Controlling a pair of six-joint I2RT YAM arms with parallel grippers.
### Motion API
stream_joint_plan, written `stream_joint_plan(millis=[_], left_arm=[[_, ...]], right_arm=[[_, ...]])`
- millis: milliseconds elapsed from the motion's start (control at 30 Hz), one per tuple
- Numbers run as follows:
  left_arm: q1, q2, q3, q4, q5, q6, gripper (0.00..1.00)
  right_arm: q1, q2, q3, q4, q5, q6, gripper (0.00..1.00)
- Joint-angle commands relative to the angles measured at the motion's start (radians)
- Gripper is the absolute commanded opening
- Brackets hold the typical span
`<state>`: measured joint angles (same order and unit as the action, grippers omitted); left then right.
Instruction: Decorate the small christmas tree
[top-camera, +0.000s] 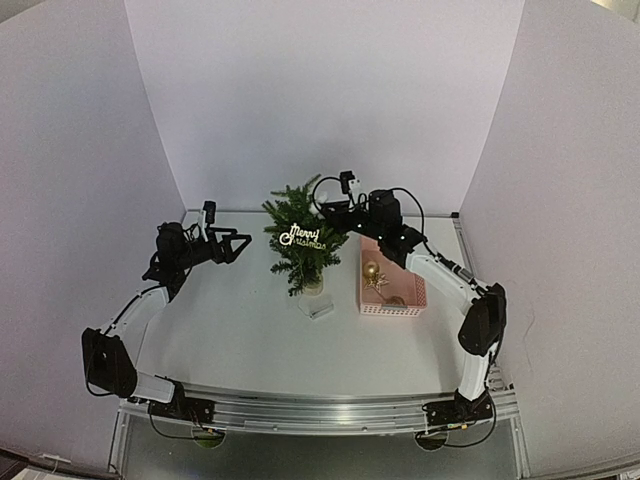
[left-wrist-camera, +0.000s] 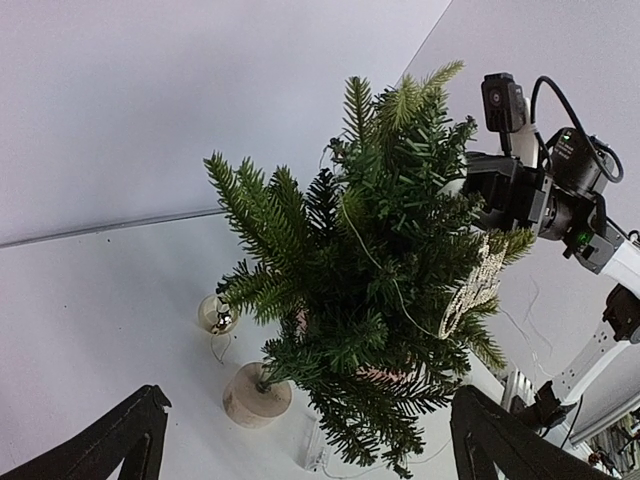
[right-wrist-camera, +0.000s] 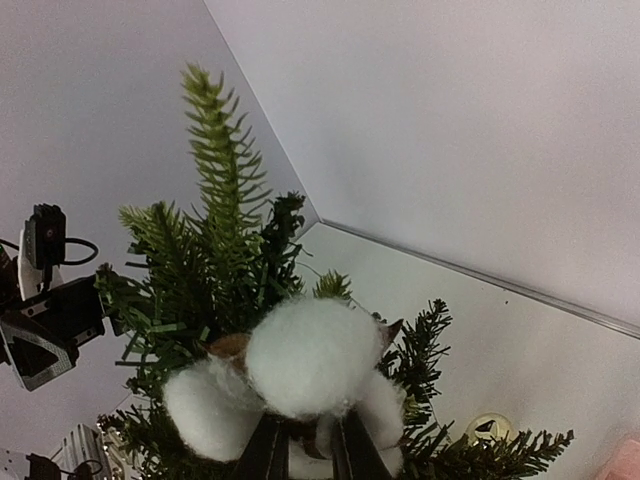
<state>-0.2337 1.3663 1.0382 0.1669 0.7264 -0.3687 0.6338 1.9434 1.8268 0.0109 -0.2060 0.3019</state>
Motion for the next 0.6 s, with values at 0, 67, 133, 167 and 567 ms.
stream_joint_plan(millis=[0, 67, 133, 167, 567], left_arm=[[0.005, -0.026, -0.002, 0.039, 0.012, -0.005, 0.99], [0.005, -0.025, -0.001, 0.039, 0.012, -0.006, 0.99], [0.005, -0.024, 0.002, 0.034, 0.011, -0.004, 0.99], [0.006, -0.024, 0.003, 0.032, 0.011, -0.003, 0.99], [0.005, -0.024, 0.004, 0.030, 0.013, 0.000, 0.99]], right_arm=[[0.003, -0.034, -0.012, -0.017, -0.031, -0.042, 0.18], [0.003, -0.029, 0.006, -0.068, -0.043, -0.054, 0.21], [0.002, -0.027, 0.029, -0.101, -0.044, -0.057, 0.24], [0.002, -0.030, 0.036, -0.107, -0.044, -0.060, 0.25], [0.002, -0.089, 0.048, -0.126, -0.021, -0.090, 0.47]])
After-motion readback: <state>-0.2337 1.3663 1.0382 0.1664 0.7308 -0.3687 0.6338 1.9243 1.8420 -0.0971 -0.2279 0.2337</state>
